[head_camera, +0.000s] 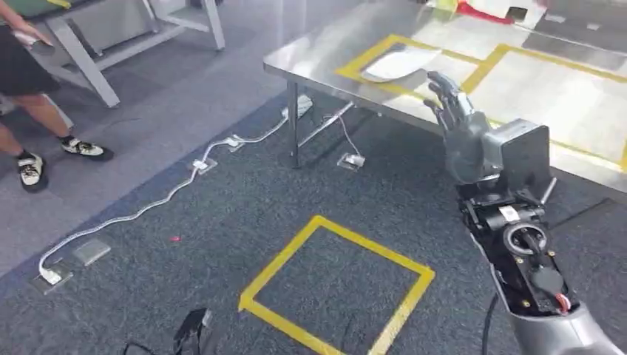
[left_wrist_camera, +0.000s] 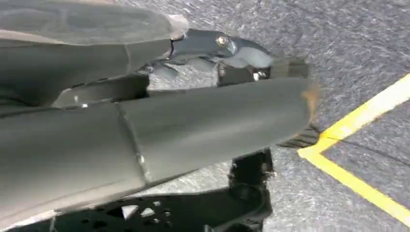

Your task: Take the parts from the cabinet and place them on the table.

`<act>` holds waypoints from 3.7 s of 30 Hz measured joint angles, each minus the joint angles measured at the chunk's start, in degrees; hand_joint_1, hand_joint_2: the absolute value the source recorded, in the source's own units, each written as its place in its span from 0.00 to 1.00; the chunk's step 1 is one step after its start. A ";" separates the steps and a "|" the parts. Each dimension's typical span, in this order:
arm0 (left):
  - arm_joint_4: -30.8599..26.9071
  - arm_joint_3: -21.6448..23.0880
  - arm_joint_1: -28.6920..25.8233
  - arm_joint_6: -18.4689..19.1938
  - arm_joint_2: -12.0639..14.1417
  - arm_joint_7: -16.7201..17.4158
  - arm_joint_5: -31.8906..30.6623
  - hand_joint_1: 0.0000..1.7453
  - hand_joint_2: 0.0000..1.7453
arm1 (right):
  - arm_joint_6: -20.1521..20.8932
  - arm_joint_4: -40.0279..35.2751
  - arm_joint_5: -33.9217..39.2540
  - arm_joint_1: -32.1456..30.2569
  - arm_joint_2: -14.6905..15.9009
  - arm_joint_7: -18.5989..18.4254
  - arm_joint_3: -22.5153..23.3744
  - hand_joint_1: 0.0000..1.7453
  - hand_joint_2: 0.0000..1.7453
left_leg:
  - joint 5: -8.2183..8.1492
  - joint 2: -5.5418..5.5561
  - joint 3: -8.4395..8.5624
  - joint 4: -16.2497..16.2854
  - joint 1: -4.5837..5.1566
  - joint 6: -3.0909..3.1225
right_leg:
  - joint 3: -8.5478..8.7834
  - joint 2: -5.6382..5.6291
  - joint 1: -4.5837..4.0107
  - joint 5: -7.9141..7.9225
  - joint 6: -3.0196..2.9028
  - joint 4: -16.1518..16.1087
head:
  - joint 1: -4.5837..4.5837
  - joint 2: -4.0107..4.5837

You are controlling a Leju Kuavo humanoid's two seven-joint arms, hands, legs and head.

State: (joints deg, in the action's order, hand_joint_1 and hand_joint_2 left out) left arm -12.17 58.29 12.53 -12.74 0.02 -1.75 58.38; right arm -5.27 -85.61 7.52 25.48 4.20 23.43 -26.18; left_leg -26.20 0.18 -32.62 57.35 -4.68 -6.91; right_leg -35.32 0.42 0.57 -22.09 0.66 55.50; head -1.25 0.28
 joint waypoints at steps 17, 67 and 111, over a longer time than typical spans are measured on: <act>0.00 0.00 -0.16 -0.55 -0.57 0.18 0.35 0.00 0.00 | -0.19 1.07 -0.61 1.21 0.11 -0.04 -1.88 0.00 0.00 | 4.23 0.17 -0.78 -3.25 3.31 2.84 | 6.70 -0.43 -5.18 -1.87 -7.33 -3.32 | 3.12 0.00; -0.17 0.00 -1.57 -1.11 0.26 -0.26 1.22 0.00 0.00 | -2.45 5.95 -2.25 2.64 -0.24 0.20 -6.45 0.00 0.00 | 1.47 0.35 -4.24 2.32 1.07 0.49 | -3.88 -0.43 -1.26 -12.26 -1.00 16.90 | 4.07 0.00; -0.13 0.00 -1.41 -1.07 -0.11 -1.01 1.18 0.00 0.00 | -1.92 6.58 -1.03 0.23 -0.68 1.20 -6.58 0.00 0.00 | 0.18 0.33 -2.36 0.53 2.86 2.69 | 5.59 -0.76 -2.75 1.60 -4.70 -6.79 | 3.09 0.00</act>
State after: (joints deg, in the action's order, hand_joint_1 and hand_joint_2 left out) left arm -12.31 58.29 11.12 -13.81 -0.09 -2.75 59.56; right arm -7.19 -79.03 6.49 25.71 3.52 24.63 -32.76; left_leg -26.03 0.50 -34.98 57.88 -1.82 -4.23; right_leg -29.73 -0.33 -2.19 -20.49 -4.04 48.71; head 1.84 0.28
